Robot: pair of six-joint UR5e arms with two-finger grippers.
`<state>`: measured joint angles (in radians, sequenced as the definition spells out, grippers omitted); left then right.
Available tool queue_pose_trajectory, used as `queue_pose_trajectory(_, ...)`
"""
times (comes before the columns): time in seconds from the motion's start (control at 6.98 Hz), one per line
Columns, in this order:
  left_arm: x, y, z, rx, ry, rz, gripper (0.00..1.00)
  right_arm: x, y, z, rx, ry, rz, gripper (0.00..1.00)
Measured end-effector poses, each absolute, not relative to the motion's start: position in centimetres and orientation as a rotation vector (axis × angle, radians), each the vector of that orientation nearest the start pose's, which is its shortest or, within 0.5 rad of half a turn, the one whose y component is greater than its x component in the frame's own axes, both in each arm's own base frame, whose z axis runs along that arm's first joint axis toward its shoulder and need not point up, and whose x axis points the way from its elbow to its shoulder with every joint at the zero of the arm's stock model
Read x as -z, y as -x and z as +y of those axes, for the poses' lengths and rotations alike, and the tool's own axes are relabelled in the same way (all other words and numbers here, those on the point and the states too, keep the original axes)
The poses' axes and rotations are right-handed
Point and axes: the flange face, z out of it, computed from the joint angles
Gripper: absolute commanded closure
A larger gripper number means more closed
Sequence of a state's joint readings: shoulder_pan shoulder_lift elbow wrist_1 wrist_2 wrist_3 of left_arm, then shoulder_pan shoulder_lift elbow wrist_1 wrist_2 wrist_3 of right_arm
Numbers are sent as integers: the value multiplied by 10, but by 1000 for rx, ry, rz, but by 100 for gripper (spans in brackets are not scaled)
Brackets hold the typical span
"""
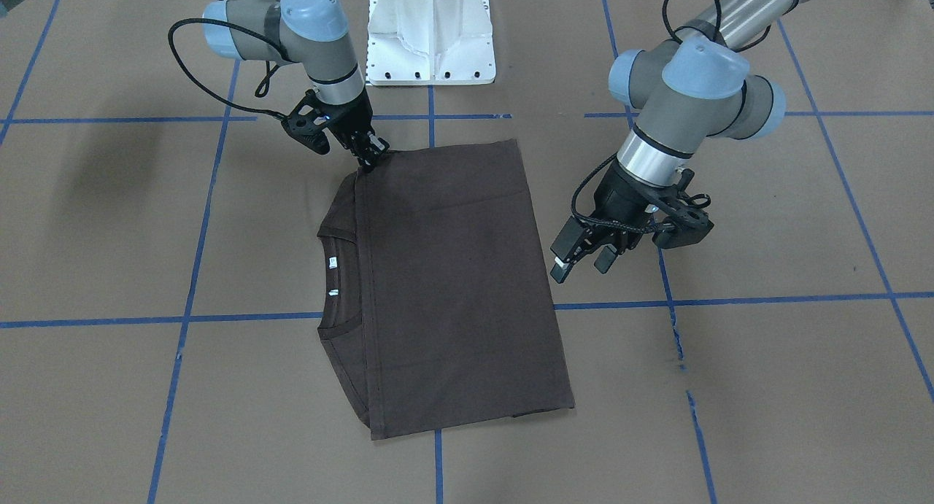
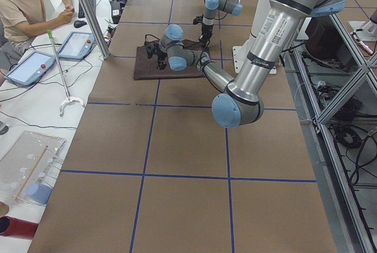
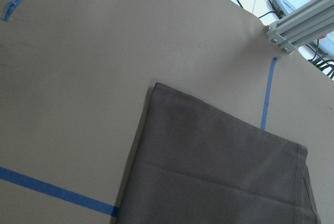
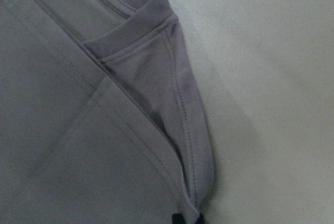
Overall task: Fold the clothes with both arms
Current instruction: 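Move the left gripper to the other near corner of the shirt and grasp it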
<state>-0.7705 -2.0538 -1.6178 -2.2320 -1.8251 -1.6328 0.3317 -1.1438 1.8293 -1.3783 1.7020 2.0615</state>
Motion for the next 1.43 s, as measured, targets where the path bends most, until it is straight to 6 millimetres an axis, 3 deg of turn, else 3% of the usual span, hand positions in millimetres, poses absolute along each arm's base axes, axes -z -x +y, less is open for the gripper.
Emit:
queue_pose_trajectory(0.14,-281,-400,-524,611,-164,1230,3,-282,540,-315,-709,202,-897,100)
queue_pose_trajectory(0.43,-271,-409,-443,594,-41,1288,7,-273,529,-311,-721,216,-920,100)
queue_pose_trajectory(0.72,-280,-449,-359,597,80,1244,11,-268,524,-305,-736,232,-928,100)
queue_pose_trajectory(0.86,-289,-470,-331,591,92,1214,11,-269,524,-302,-736,235,-925,100)
queue_pose_trajectory(1.15,-311,-502,-287,565,125,1161,14,-270,524,-300,-739,239,-920,100)
queue_pose_trajectory(1.43,-322,-521,-269,558,142,1131,35,-270,524,-300,-740,241,-920,100)
